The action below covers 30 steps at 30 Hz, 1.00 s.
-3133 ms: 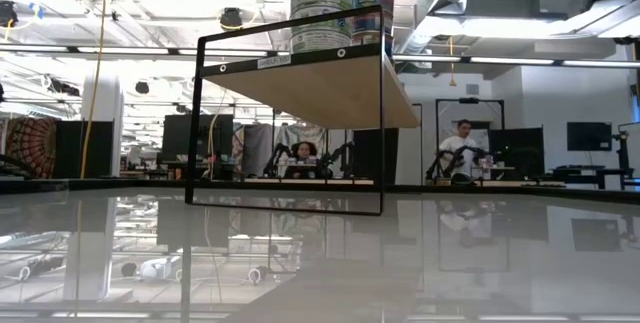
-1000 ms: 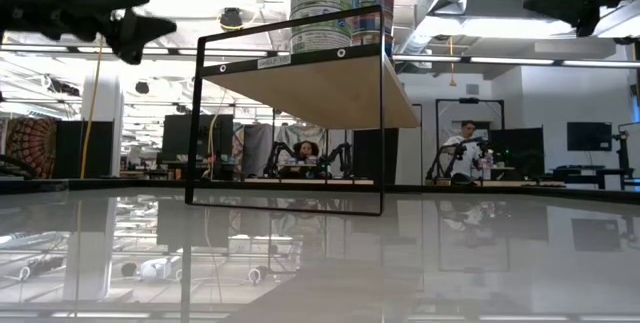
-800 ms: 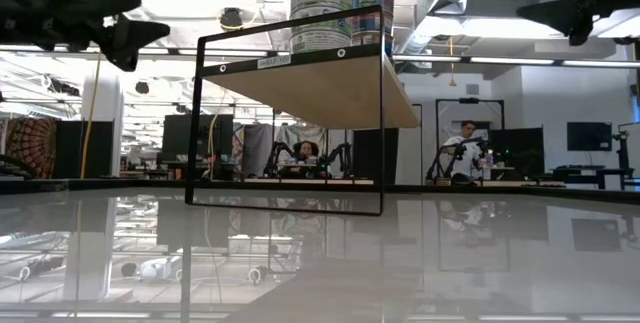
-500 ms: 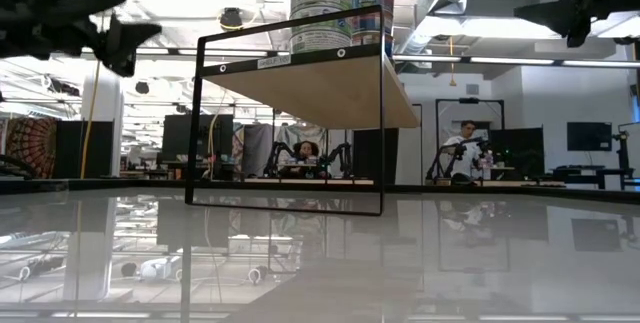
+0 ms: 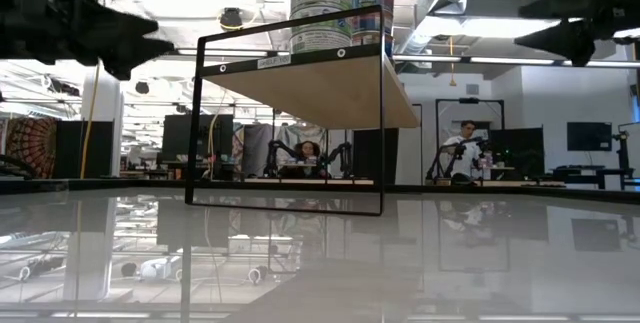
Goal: Stack canned seafood by type on shelf
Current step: Return to Home Position
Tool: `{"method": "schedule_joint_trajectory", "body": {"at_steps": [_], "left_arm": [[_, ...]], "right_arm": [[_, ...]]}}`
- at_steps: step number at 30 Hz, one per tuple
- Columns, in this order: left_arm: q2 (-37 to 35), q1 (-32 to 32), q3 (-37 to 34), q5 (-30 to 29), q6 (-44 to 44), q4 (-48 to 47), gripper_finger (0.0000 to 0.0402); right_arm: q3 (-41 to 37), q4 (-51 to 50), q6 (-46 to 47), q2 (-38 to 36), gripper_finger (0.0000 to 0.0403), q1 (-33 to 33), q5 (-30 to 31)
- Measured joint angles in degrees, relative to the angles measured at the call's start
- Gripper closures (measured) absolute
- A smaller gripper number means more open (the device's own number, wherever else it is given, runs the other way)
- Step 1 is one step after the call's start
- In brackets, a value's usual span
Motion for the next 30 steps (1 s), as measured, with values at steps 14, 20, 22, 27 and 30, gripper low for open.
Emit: {"method": "schedule_joint_trajectory", "body": {"at_steps": [14,20,22,27,30], "left_arm": [[0.3,0.0,-0.1,-1.9,-0.2,-2.9,0.0159],[0.3,0.0,-0.1,-1.9,-0.4,-3.0,0.0159],[0.3,0.0,-0.1,-1.9,-0.4,-3.0,0.0159],[0.3,0.0,-0.1,-1.9,-0.4,-3.1,0.0159],[0.3,0.0,-0.1,-1.9,-0.4,-3.2,0.0159]], "right_arm": [[0.0,-3.2,0.0,0.0,0.01,0.0,0.0],[0.0,-3.2,-0.1,0.0,0.01,0.0,0.0],[0.0,-3.2,-0.2,0.0,0.01,0.0,0.0],[0.0,-3.2,-0.1,0.0,0.01,0.0,0.0],[0.0,-3.2,-0.1,0.0,0.01,0.0,0.0]]}}
